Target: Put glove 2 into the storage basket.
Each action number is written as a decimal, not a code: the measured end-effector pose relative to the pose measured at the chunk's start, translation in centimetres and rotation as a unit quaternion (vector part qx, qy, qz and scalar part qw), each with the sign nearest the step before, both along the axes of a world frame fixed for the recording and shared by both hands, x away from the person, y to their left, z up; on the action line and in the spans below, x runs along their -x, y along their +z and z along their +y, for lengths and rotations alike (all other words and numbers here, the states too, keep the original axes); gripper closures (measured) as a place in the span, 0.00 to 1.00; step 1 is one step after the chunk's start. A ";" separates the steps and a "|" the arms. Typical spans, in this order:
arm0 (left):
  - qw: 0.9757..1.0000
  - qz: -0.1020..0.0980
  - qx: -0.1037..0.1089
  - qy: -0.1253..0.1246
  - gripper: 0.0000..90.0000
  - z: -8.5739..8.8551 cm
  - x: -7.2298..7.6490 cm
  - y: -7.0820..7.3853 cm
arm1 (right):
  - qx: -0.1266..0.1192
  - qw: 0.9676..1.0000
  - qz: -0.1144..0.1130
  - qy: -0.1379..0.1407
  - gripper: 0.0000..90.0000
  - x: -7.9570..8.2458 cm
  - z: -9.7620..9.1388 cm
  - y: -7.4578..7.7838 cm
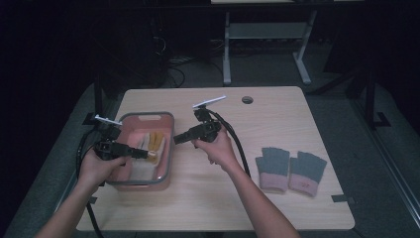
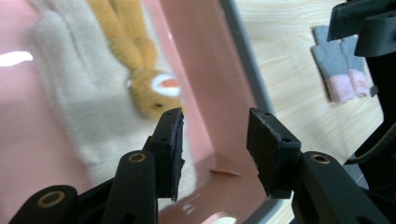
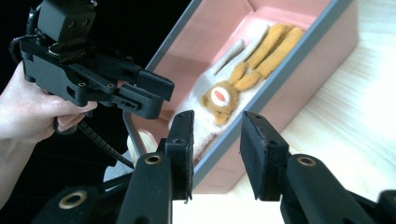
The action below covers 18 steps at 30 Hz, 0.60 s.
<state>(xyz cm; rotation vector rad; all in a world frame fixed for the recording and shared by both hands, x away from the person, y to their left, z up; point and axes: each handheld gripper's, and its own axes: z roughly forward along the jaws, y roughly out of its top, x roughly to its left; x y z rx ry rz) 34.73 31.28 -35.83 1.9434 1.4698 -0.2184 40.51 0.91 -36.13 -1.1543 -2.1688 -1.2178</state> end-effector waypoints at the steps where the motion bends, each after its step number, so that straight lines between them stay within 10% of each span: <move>1: 1.000 -0.001 0.003 0.001 0.62 -0.2 0.1 0.2 | -0.001 1.000 -0.002 -0.002 0.71 0.0 -0.3 0.1; 18: 0.998 -0.032 0.033 -0.032 0.58 -3.2 0.5 1.7 | -0.006 1.000 -0.008 -0.029 0.65 0.4 -4.8 0.5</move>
